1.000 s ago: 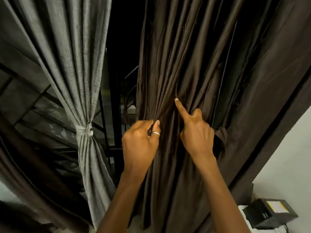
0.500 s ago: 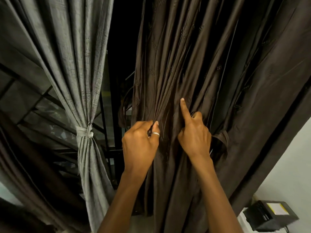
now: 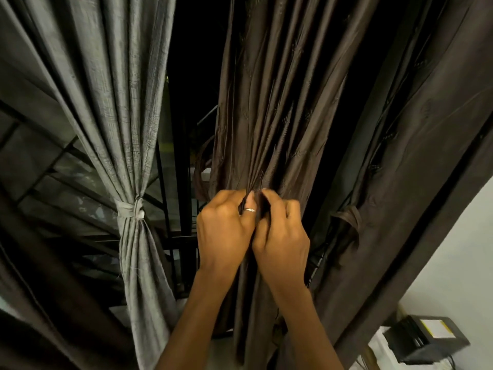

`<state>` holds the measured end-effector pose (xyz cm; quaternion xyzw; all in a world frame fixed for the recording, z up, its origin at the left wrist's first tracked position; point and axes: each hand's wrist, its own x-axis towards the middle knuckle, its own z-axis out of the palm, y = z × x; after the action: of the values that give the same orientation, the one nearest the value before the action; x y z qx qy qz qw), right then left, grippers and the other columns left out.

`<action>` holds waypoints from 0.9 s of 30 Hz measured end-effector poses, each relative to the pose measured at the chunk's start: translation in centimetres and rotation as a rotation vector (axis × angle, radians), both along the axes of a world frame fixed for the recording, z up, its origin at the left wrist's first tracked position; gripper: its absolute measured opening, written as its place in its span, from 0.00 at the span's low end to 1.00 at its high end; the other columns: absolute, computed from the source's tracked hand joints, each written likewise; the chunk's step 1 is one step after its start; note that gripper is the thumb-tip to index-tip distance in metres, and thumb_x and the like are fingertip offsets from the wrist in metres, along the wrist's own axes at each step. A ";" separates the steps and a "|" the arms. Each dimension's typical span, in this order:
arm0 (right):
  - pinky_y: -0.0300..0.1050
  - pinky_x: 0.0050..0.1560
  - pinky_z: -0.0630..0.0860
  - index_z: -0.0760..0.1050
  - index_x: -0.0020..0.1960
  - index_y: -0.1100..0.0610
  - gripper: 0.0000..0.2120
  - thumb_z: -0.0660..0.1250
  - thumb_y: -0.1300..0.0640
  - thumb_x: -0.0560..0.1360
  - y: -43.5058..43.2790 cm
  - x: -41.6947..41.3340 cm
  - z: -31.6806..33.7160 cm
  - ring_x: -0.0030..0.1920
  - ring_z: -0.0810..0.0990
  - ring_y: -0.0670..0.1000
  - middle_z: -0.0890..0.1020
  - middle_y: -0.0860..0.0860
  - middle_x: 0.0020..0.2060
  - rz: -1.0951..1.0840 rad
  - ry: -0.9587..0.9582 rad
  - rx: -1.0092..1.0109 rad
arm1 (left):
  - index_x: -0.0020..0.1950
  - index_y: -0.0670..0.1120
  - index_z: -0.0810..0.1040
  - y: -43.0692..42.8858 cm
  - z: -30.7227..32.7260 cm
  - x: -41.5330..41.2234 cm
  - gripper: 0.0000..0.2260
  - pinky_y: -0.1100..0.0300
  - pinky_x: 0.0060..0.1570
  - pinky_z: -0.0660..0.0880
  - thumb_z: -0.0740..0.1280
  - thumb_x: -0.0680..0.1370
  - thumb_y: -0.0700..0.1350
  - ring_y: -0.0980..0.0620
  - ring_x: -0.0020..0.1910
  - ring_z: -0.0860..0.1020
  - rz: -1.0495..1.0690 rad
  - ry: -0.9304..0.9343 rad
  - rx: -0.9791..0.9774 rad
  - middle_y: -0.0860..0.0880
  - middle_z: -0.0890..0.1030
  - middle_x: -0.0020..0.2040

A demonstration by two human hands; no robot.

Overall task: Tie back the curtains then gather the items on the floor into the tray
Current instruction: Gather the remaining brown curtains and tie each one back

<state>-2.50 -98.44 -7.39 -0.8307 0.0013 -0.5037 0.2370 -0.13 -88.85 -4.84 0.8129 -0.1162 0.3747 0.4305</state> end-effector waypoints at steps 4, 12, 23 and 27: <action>0.27 0.52 0.70 0.61 0.76 0.51 0.31 0.70 0.62 0.78 0.3 -0.7 0.2 0.51 0.77 0.44 0.76 0.46 0.50 0.143 0.005 0.289 | 0.49 0.42 0.85 0.1 0.0 -0.1 0.08 0.60 0.36 0.78 0.70 0.80 0.46 0.54 0.36 0.80 -0.061 0.019 -0.011 0.48 0.84 0.44; 0.48 0.55 0.79 0.73 0.70 0.59 0.20 0.70 0.61 0.79 0.3 0.1 0.1 0.53 0.79 0.47 0.78 0.47 0.53 0.201 0.068 0.388 | 0.52 0.43 0.86 0.4 -0.2 -0.5 0.07 0.78 0.41 0.72 0.73 0.78 0.44 0.64 0.39 0.79 -0.173 0.021 -0.069 0.51 0.84 0.47; 0.51 0.49 0.76 0.75 0.68 0.63 0.19 0.67 0.66 0.77 1.5 -0.4 -1.2 0.47 0.76 0.52 0.77 0.52 0.48 0.188 -0.035 0.159 | 0.49 0.43 0.86 1.0 0.1 -0.1 0.05 0.78 0.39 0.70 0.72 0.78 0.44 0.61 0.37 0.78 -0.088 0.014 -0.045 0.51 0.84 0.47; 0.52 0.45 0.79 0.68 0.75 0.58 0.26 0.70 0.64 0.79 1.4 0.7 -1.7 0.47 0.78 0.51 0.75 0.50 0.49 0.250 -0.013 0.162 | 0.51 0.43 0.86 1.1 0.1 -0.2 0.05 0.76 0.42 0.73 0.72 0.78 0.42 0.61 0.44 0.80 -0.230 0.036 -0.066 0.56 0.82 0.47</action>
<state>-1.78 -97.01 -9.04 -0.7991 -0.0631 -0.4739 0.3645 -0.32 -87.77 -4.72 0.7863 -0.1884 0.3119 0.4989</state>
